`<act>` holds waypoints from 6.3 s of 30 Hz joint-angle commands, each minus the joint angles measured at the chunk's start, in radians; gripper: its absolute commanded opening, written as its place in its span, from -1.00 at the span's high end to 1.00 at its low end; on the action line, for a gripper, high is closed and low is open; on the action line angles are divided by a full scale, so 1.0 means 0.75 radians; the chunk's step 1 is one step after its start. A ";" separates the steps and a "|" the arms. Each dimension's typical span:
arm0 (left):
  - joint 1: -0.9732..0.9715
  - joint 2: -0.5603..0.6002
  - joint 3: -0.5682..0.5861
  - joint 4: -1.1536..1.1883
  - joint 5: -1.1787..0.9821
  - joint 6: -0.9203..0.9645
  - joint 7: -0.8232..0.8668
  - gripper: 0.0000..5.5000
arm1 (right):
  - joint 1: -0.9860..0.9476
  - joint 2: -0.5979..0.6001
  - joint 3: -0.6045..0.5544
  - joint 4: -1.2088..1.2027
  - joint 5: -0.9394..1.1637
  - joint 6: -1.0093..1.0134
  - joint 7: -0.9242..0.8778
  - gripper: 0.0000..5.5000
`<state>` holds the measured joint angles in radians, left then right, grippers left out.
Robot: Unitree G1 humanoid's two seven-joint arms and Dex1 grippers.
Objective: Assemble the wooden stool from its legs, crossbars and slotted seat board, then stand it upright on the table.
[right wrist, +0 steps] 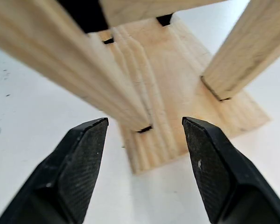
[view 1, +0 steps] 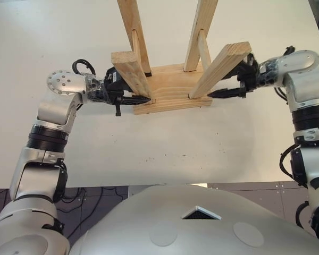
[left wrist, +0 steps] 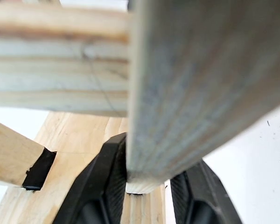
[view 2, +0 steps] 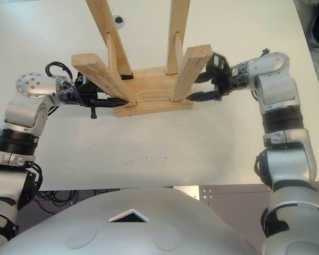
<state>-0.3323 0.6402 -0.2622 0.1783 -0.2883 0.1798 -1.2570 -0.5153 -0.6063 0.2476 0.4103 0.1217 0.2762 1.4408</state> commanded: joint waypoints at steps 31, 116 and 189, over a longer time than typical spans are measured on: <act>-0.179 -0.036 0.360 -0.032 -0.636 1.263 0.163 0.60 | -0.295 0.080 0.048 0.015 0.452 1.396 0.116 0.50; 0.012 0.270 0.421 0.301 -0.100 0.223 -0.060 -0.36 | -0.105 0.347 -0.030 0.262 0.056 -0.180 -0.213 0.47; -0.987 -0.228 1.287 1.510 -0.683 0.610 1.631 -0.21 | -0.551 0.428 -0.996 0.708 0.703 1.084 -0.985 -0.30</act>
<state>-1.1443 0.4762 0.7461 1.2653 -0.8809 0.6059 -0.0744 -0.9296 -0.2532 -0.5043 0.9438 0.6527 1.0952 0.7067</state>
